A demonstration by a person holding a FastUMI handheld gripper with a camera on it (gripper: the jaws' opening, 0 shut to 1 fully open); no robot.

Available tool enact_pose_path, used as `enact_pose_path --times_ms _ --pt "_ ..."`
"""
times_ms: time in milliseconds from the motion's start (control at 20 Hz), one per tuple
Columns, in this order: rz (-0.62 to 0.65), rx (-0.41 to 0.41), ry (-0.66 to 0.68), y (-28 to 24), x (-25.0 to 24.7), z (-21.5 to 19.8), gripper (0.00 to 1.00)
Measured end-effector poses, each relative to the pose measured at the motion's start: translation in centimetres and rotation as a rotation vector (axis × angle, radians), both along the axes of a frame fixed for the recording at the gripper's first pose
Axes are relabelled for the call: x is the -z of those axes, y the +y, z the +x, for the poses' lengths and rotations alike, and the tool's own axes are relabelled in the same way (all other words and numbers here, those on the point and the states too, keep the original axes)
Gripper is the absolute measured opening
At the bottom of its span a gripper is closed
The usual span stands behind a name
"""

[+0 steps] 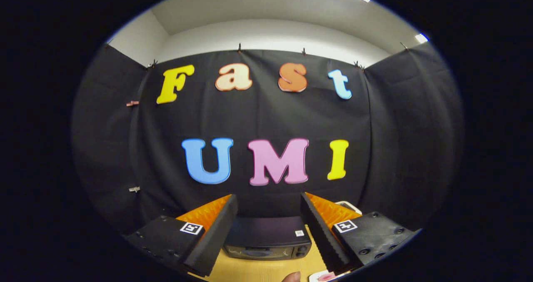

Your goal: Open the toaster oven, put the food inside, and close the toaster oven door.

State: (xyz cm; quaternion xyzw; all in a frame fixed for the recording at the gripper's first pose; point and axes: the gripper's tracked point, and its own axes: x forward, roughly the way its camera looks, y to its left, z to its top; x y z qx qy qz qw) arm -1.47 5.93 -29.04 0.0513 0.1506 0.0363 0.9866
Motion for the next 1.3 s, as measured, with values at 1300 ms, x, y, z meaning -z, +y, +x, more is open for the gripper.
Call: enact_pose_path --times_ms 1300 --pt "-0.065 -0.011 0.509 6.4 34.1 3.2 0.98"
